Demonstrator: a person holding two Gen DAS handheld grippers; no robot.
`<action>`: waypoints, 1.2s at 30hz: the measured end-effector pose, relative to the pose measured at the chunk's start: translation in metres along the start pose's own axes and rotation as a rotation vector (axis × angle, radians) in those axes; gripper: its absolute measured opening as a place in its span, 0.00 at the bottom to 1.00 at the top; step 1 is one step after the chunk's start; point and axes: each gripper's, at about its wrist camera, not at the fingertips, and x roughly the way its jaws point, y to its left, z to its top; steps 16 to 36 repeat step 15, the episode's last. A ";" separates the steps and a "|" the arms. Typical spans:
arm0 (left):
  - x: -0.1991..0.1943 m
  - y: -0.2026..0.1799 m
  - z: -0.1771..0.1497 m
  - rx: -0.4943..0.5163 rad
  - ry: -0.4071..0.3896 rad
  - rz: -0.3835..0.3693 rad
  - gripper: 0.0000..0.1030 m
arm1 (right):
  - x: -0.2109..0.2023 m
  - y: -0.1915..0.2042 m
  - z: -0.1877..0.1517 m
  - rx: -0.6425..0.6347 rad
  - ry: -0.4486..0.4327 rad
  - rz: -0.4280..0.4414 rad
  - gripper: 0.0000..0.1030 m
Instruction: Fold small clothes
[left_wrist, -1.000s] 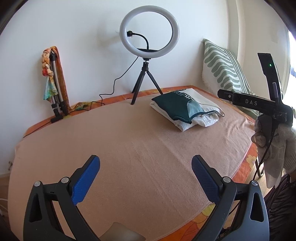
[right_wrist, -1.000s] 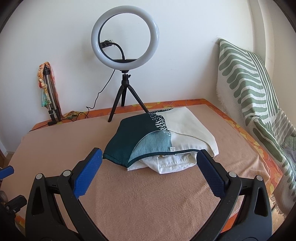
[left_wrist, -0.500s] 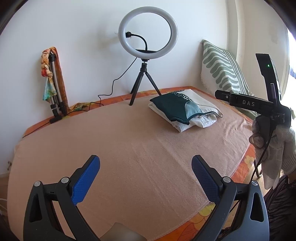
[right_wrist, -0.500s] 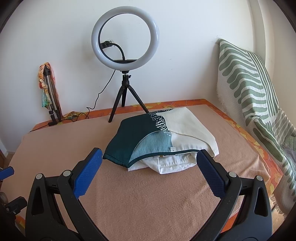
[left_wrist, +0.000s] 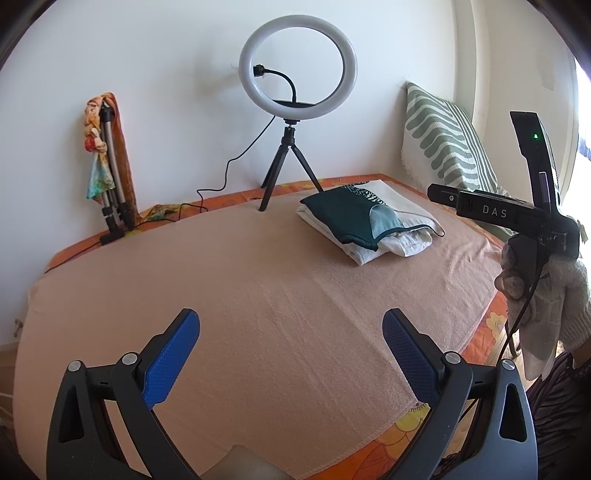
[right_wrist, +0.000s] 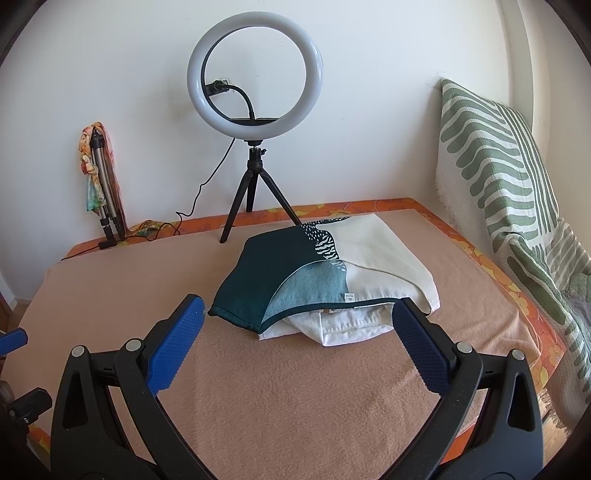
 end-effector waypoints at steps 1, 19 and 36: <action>0.000 0.000 0.000 0.000 0.000 0.001 0.96 | 0.000 0.000 0.000 0.000 0.001 0.000 1.00; -0.003 -0.001 -0.002 0.005 -0.014 0.003 0.96 | 0.001 0.002 -0.001 -0.008 0.004 0.007 1.00; -0.003 -0.001 -0.002 0.005 -0.014 0.003 0.96 | 0.001 0.002 -0.001 -0.008 0.004 0.007 1.00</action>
